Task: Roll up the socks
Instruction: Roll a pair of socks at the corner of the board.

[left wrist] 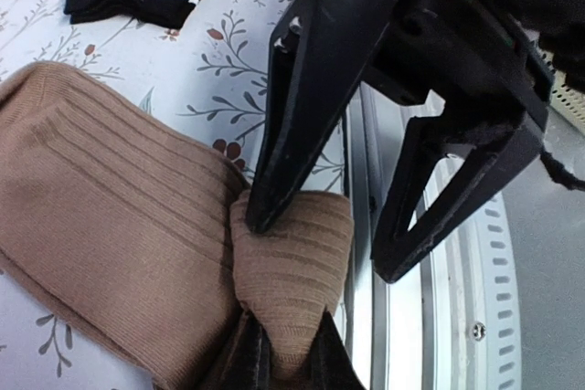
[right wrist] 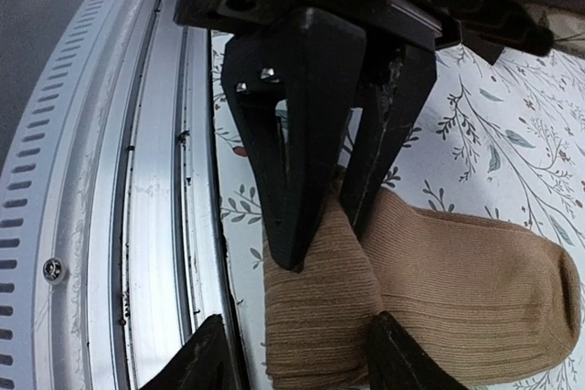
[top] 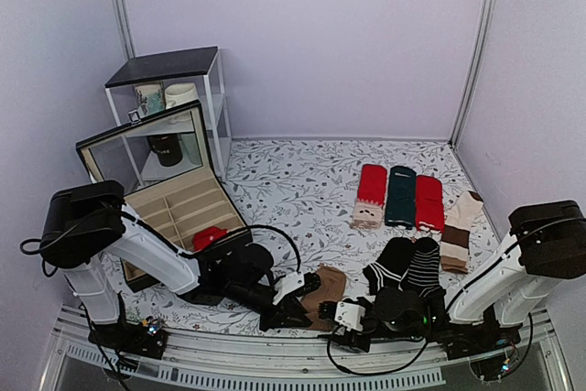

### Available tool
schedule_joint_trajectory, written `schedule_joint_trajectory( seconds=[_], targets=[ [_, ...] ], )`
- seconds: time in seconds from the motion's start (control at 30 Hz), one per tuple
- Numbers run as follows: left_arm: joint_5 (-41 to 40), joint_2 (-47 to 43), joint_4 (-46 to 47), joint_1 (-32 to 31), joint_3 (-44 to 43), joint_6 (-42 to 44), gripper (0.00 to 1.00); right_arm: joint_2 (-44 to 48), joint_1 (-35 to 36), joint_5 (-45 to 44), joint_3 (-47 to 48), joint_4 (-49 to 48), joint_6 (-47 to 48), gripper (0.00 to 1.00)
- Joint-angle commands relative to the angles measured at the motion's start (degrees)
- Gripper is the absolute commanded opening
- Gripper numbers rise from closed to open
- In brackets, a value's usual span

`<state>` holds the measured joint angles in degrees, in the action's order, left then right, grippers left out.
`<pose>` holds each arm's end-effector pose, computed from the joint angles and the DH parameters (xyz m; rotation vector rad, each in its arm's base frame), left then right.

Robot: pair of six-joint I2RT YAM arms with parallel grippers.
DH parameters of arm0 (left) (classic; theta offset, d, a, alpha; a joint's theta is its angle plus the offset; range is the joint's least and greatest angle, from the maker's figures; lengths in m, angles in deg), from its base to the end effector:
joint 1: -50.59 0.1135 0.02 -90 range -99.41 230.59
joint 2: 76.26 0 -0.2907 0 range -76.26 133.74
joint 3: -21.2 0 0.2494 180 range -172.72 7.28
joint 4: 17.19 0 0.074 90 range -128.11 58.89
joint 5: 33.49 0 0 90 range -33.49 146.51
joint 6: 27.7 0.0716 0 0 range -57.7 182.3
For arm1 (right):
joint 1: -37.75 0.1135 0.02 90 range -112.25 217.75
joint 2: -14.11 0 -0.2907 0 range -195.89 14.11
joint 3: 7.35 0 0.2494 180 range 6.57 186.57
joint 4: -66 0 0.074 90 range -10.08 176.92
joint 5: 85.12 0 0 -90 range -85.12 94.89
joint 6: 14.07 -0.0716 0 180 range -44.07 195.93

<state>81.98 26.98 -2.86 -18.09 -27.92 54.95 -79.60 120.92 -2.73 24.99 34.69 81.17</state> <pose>0.0947 -0.3273 0.1057 1.4817 1.9871 -1.1502 0.0432 0.2806 0.1121 -1.4486 1.6083 0.6725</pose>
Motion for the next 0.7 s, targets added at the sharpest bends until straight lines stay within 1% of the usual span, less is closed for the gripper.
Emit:
schedule_joint_trajectory(
  seconds=[0.0,0.07,0.1,0.3,0.33,0.37,0.43,0.47,0.5,0.53,0.63,0.67],
  targets=[
    [-1.2,4.3,-11.4,0.3,1.9,-0.2,0.0,-1.3,-0.4,0.8,1.0,-0.2,-1.5,0.48],
    [-1.2,4.3,-11.3,0.2,1.8,-0.2,0.0,-1.9,-0.6,0.8,1.4,1.1,-2.3,0.41],
    [-1.3,4.2,-11.1,0.2,1.8,-0.1,0.0,-2.4,-0.7,0.8,1.5,1.6,-2.7,0.39],
    [-1.2,4.3,-10.7,0.2,1.3,0.0,0.0,-4.4,-0.7,1.0,1.7,4.4,-6.0,0.39],
    [-1.2,4.3,-10.7,0.2,1.3,0.0,0.0,-4.5,-0.7,1.3,1.7,4.7,-6.8,0.37],
    [-1.3,4.3,-10.6,0.2,1.3,0.1,0.0,-4.6,-0.7,1.6,1.6,5.1,-7.3,0.31],
    [-1.6,3.9,-10.1,0.2,1.6,0.1,0.0,-4.8,-0.7,1.8,1.2,5.7,-8.4,0.13],
    [-1.9,3.5,-9.8,0.2,1.8,0.0,0.0,-4.9,-0.7,1.9,0.8,5.7,-9.4,0.08],
    [-2.4,3.1,-9.4,0.3,2.1,-0.1,0.0,-5.0,-0.7,2.2,0.5,5.7,-10.1,0.04],
    [-2.9,2.5,-8.9,0.3,2.3,-0.2,0.01,-5.0,-0.7,2.5,0.4,5.8,-11.1,0.03],
    [-5.4,0.5,-7.5,0.2,2.7,0.2,0.12,-5.1,-0.7,3.3,0.6,7.1,-14.3,0.01],
    [-7.1,-0.7,-6.9,0.2,3.0,0.4,0.18,-5.0,-0.7,3.7,0.6,7.3,-15.1,0.01]
  ],
)
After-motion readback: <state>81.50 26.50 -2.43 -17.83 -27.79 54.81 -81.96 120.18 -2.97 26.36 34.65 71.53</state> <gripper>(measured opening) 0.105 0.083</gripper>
